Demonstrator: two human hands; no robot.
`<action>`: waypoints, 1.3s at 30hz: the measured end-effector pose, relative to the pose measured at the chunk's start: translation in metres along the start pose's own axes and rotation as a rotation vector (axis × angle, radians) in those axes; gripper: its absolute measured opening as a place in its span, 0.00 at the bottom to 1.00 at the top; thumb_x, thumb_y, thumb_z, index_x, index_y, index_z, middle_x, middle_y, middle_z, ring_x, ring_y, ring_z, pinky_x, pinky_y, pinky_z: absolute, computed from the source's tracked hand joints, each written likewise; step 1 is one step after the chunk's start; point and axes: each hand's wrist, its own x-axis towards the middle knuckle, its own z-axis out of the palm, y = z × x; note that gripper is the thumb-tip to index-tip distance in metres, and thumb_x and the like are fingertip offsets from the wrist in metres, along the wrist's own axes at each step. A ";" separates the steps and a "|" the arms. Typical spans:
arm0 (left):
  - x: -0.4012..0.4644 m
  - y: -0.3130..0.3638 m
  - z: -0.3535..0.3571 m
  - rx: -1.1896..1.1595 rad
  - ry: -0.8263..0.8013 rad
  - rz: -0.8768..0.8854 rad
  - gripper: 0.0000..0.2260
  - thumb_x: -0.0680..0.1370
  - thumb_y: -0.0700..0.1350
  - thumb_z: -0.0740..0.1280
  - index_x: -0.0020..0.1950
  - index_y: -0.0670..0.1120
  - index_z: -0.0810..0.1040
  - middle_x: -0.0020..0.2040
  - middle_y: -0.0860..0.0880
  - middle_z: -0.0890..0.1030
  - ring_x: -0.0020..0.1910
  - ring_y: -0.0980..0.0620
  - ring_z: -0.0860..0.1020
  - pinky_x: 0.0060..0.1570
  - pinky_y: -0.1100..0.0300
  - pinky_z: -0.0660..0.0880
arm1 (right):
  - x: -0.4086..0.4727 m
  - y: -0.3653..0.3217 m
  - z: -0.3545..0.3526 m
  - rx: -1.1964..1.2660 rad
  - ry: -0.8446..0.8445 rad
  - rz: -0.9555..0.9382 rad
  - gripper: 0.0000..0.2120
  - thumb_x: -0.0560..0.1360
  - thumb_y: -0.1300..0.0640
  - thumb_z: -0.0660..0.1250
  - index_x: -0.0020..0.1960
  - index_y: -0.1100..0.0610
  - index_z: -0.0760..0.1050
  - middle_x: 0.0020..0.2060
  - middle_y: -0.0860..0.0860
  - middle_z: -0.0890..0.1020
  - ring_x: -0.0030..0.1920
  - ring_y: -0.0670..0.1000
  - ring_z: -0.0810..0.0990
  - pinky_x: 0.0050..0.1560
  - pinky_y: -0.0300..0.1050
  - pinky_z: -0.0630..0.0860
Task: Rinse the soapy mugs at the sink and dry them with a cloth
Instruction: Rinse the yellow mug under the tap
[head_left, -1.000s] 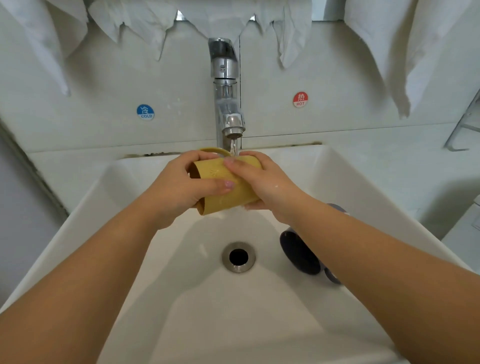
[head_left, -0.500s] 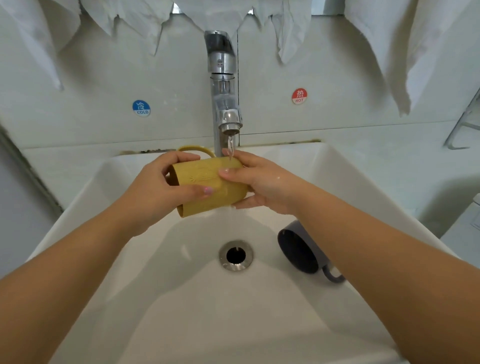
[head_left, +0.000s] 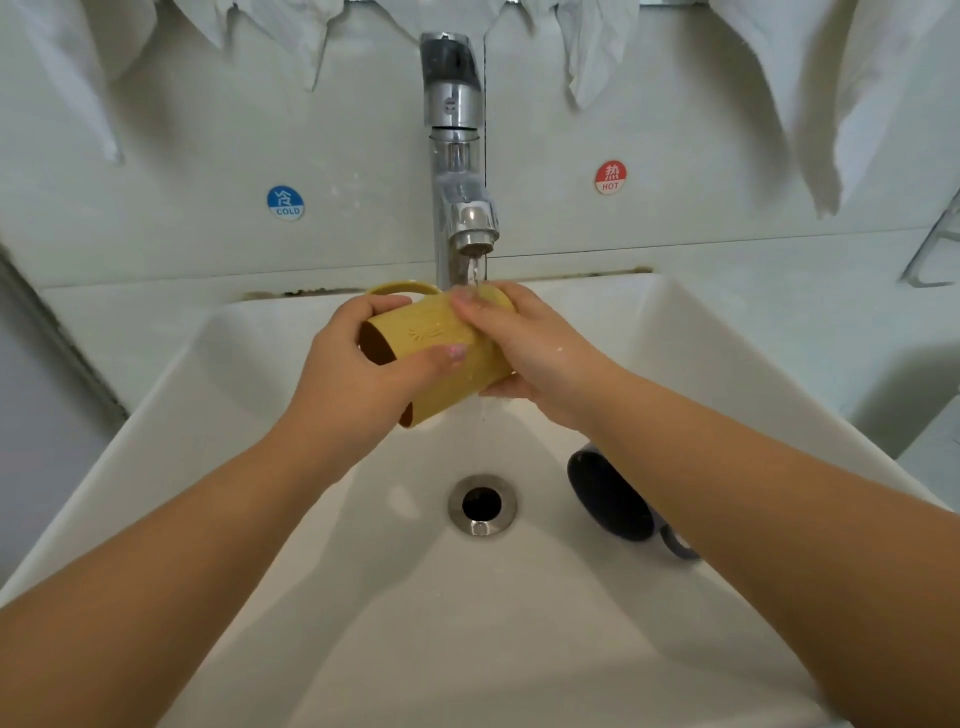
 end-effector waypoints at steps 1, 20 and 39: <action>-0.001 0.001 0.002 0.001 0.019 0.010 0.22 0.68 0.48 0.79 0.57 0.56 0.73 0.52 0.53 0.76 0.51 0.50 0.78 0.41 0.54 0.82 | -0.001 -0.001 0.002 0.025 0.035 -0.001 0.14 0.79 0.44 0.62 0.61 0.49 0.69 0.55 0.50 0.76 0.54 0.52 0.78 0.56 0.56 0.79; -0.016 0.000 0.017 -0.022 0.109 -0.005 0.20 0.69 0.52 0.76 0.53 0.59 0.69 0.52 0.55 0.76 0.47 0.57 0.78 0.39 0.58 0.76 | -0.009 0.005 0.020 -0.014 0.087 -0.061 0.22 0.74 0.47 0.70 0.61 0.52 0.65 0.54 0.52 0.75 0.53 0.51 0.78 0.49 0.44 0.78; -0.017 -0.001 0.018 0.170 0.004 0.093 0.27 0.67 0.51 0.78 0.62 0.59 0.72 0.54 0.60 0.71 0.53 0.59 0.73 0.51 0.52 0.78 | -0.003 -0.003 -0.001 -0.020 0.294 0.083 0.16 0.77 0.43 0.62 0.54 0.56 0.70 0.51 0.55 0.77 0.50 0.56 0.79 0.46 0.54 0.81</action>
